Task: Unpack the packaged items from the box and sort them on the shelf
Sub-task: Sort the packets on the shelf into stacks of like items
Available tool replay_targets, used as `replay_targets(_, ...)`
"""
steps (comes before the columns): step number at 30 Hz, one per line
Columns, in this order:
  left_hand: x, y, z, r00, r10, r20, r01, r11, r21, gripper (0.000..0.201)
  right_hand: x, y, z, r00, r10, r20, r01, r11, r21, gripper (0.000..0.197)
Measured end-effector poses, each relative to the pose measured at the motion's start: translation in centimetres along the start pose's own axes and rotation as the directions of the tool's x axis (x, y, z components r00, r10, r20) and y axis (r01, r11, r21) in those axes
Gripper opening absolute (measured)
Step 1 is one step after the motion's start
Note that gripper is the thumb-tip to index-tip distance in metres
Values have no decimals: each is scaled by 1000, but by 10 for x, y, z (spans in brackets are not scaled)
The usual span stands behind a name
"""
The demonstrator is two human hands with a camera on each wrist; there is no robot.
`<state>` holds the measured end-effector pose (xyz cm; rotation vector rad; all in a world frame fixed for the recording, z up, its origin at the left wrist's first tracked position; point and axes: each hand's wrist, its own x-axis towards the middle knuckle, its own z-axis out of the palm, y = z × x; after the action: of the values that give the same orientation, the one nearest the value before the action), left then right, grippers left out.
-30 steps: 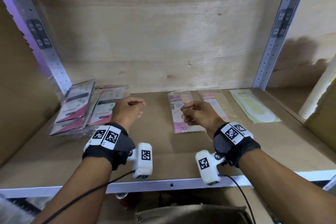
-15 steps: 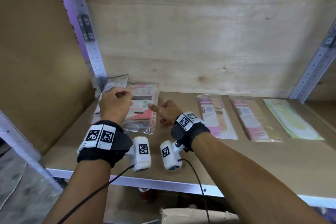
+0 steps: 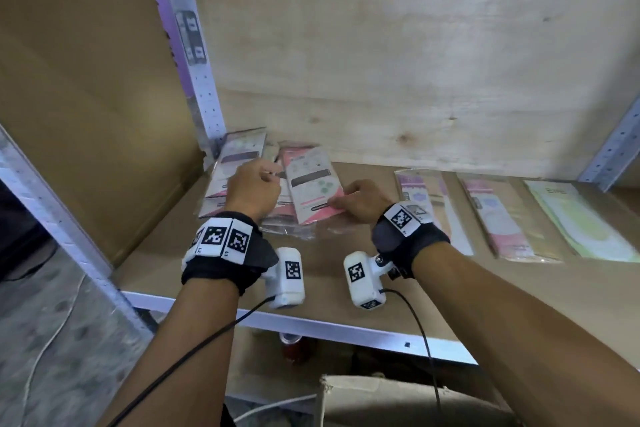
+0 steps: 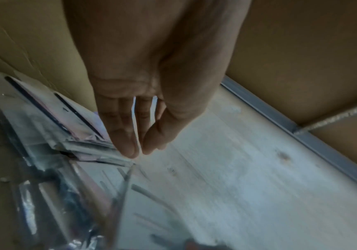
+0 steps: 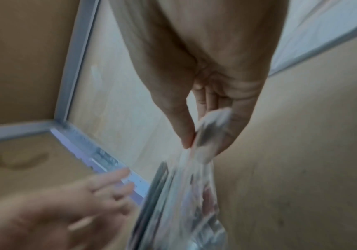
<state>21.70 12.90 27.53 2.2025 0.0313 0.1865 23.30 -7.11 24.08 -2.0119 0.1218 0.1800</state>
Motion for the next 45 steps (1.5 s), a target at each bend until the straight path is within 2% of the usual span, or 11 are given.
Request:
replay_targets(3, -6, 5, 14, 979, 121, 162, -157, 959, 237, 67, -29, -2, -27, 999, -33, 14, 25, 919, 394, 19)
replay_targets(6, -11, 16, 29, 967, 176, 183, -234, 898, 373, 61, -55, -9, -58, 997, -77, -9, 68, 814, 577, 21)
replay_targets(10, -20, 42, 41, 886, 464, 24, -453, 852, 264, 25, -77, -14, -102, 997, -70, 22, 34, 710, 703, 28)
replay_targets(14, -32, 68, 63, 873, 480, 89, -479, 877, -33, 31, -93, 1, -141, 994, -106, -25, 83, 588, 804, 39)
replay_targets(21, -52, 85, 118, 868, 435, 241, -331, 866, -374, 7, -114, 63, -146, 990, -87, -110, 118, 941, 317, 26)
replay_targets(25, -53, 88, 149, 903, 242, 355, -62, 891, -449, 26, -121, 99, -144, 997, 18, -80, 15, 922, 386, 40)
replay_targets(29, -51, 92, 170, 880, 133, 456, 101, 886, -453, 45, -123, 110, -153, 994, 42, -98, 14, 857, 516, 9)
replay_targets(32, -46, 96, 178, 875, 67, 479, 179, 874, -451, 49, -126, 113, -166, 997, -14, -71, 49, 863, 503, 15)
replay_targets(36, -32, 99, 184, 962, 46, 269, 113, 830, -547, 13, -134, 119, -177, 999, 16, -40, -2, 942, 335, 20)
replay_targets(39, -21, 94, 183, 994, 36, 107, 29, 835, -549, 17, -139, 123, -184, 999, 25, -21, -20, 981, 195, 29)
replay_targets(45, -11, 74, 175, 936, 174, 305, -68, 942, -328, 28, -154, 129, -204, 996, 66, 67, -70, 996, 60, 35)
